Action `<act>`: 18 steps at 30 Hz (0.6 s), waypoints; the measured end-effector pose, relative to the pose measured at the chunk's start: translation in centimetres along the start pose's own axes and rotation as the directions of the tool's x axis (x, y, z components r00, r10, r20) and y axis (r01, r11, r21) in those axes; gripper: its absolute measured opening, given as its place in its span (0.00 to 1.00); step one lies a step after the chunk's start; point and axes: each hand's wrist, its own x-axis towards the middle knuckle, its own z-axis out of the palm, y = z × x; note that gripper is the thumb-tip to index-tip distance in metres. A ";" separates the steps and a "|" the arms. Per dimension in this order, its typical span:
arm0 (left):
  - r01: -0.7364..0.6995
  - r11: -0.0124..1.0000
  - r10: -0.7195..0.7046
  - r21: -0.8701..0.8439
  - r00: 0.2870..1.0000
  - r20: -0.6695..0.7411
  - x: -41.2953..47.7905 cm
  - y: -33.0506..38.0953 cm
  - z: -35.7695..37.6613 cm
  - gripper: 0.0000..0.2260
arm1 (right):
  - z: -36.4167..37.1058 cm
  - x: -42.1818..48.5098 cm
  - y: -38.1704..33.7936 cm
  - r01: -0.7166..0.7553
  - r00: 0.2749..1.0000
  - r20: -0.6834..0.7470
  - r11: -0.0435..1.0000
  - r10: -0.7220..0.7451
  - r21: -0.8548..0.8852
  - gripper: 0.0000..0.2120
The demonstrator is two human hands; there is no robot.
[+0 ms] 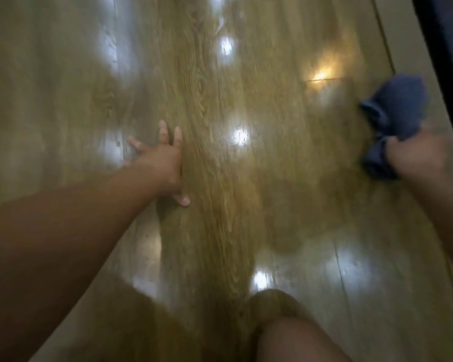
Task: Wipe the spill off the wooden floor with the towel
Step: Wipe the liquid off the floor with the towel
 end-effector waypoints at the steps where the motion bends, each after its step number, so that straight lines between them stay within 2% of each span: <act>1: -0.003 1.000 0.003 -0.027 1.000 0.010 0.1 -0.1 0.1 0.72 | -0.5 0.7 -0.2 -0.053 0.999 -0.010 0.998 0.053 0.026 0.31; 3: -0.015 0.997 0.016 -0.082 1.000 0.005 0.0 -0.3 0.1 0.71 | 0.6 -0.4 -3.6 -0.104 0.992 -0.068 0.994 0.106 0.038 0.28; 4: -0.015 0.996 0.015 -0.085 1.000 0.005 0.0 -0.3 0.0 0.70 | 1.7 -2.3 -6.5 -0.074 0.994 -0.083 0.997 0.077 0.036 0.26; 6: 0.004 0.997 -0.002 -0.080 1.000 0.027 -0.5 0.1 -0.4 0.70 | 4.8 -8.3 -14.0 0.165 0.986 -0.015 0.986 -0.164 0.024 0.26; 7: 0.011 0.997 -0.007 -0.078 0.999 0.044 -0.7 0.4 -0.4 0.70 | 6.1 -11.9 -17.9 0.339 0.938 0.074 0.941 -0.339 0.017 0.29; 9: 0.014 0.998 -0.009 -0.068 0.998 0.061 -0.7 0.3 -0.5 0.68 | 7.0 -17.0 -23.1 0.657 0.717 0.283 0.754 -0.637 0.034 0.33; 10: 0.016 0.998 -0.011 -0.068 0.998 0.067 -0.7 0.1 -0.5 0.67 | 6.9 -17.2 -23.8 0.744 0.607 0.357 0.665 -0.710 0.060 0.33; 11: 0.015 0.997 -0.009 -0.077 0.997 0.075 -0.8 0.0 -0.6 0.66 | 6.3 -15.8 -23.3 0.773 0.558 0.385 0.629 -0.735 0.079 0.33; 12: 0.009 0.996 -0.002 -0.088 0.997 0.076 -0.8 -0.1 -0.6 0.67 | 5.6 -13.4 -21.8 0.752 0.590 0.373 0.656 -0.717 0.071 0.33; 13: -0.001 0.995 0.008 -0.101 0.997 0.076 -0.9 -0.2 -0.5 0.67 | 4.9 -10.4 -19.7 0.682 0.682 0.330 0.730 -0.653 0.036 0.32; 15: 0.004 0.994 0.006 -0.112 0.996 0.087 -0.9 -0.1 -0.8 0.68 | 2.5 -3.0 -14.3 0.434 0.886 0.210 0.898 -0.413 -0.066 0.28; 16: 0.020 0.991 -0.007 -0.131 0.995 0.098 -0.9 0.0 -0.9 0.68 | 0.8 0.2 -11.5 0.272 0.953 0.175 0.954 -0.248 -0.124 0.24; 18: 0.041 0.983 -0.019 -0.178 0.992 0.121 -0.6 0.2 -0.9 0.69 | -2.4 4.0 -8.1 0.015 0.993 0.118 0.978 0.010 -0.208 0.15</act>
